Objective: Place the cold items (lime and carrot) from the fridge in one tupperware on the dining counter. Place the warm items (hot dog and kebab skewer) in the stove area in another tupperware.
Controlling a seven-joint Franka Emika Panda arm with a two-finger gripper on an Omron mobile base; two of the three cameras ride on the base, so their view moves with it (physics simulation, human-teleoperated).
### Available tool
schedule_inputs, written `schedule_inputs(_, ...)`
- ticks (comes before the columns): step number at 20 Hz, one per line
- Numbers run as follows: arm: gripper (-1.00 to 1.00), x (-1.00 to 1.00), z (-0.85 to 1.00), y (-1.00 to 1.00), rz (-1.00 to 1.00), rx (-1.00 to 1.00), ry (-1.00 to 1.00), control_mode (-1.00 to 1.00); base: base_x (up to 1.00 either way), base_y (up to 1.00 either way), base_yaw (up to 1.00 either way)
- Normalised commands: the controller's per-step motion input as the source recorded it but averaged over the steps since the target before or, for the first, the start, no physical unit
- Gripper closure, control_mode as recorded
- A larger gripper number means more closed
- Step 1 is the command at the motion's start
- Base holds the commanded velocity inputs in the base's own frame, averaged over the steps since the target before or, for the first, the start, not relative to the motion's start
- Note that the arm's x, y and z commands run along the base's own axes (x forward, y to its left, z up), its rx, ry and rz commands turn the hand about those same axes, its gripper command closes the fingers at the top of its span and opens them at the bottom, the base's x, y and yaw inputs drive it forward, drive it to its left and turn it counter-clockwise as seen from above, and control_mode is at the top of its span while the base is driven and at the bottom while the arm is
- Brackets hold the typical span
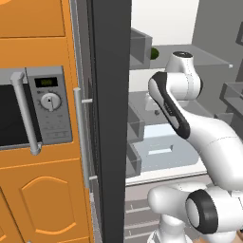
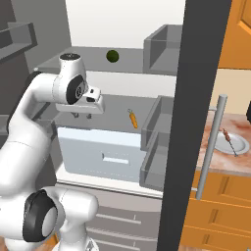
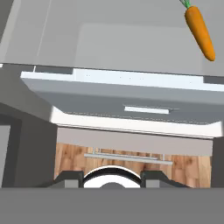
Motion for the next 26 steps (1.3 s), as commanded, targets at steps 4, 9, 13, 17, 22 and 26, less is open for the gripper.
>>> schedule_inputs(4,-1.00,0.24,-0.03,-0.06,0.00,0.00,-0.01,-1.00,0.00,0.00,0.00)
schedule_inputs(9,-1.00,0.48,-0.17,-0.24,0.00,0.00,0.00,-1.00,0.00,0.00,0.00)
schedule_inputs(13,-1.00,0.44,-0.19,-0.32,-0.01,0.00,0.00,-1.00,0.00,0.00,0.00)
schedule_inputs(17,-1.00,0.37,-0.23,-0.32,-0.03,0.00,0.01,-1.00,0.00,0.00,0.00)
schedule_inputs(22,-1.00,0.28,-0.27,-0.24,-0.01,0.00,0.14,-1.00,0.00,0.00,0.00)
schedule_inputs(26,-1.00,0.02,-0.19,-0.34,0.00,0.00,0.00,-1.00,0.00,0.00,0.00)
